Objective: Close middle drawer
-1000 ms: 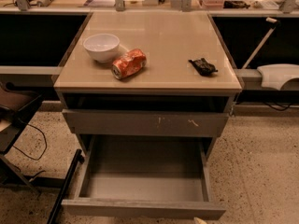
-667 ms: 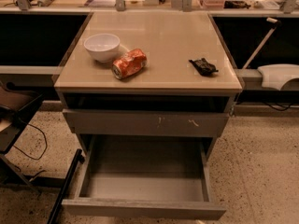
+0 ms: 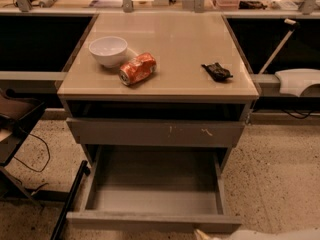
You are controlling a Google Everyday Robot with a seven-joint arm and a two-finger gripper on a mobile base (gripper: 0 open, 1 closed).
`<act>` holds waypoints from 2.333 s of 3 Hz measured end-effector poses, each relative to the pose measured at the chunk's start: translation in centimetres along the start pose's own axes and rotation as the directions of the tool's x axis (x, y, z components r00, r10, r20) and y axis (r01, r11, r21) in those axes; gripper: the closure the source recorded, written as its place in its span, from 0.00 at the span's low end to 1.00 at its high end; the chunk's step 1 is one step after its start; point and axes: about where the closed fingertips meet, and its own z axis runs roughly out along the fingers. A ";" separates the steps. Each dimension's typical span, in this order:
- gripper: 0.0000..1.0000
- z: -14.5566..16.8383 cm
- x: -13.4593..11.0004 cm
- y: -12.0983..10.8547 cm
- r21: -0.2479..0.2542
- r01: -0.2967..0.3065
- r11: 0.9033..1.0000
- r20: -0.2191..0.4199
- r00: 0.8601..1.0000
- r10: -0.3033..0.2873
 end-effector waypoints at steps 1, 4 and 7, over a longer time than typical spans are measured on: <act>0.00 0.0 0.0 0.0 0.000 0.000 1.000 0.000 1.000 0.000; 0.00 0.8 -2.5 -3.7 0.023 0.083 0.996 -0.042 0.996 -0.082; 0.00 1.2 -5.7 -9.0 0.066 0.160 0.985 -0.070 0.985 -0.155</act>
Offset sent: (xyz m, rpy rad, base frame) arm 0.0653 0.0611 -0.0088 -0.0436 -0.0281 0.0412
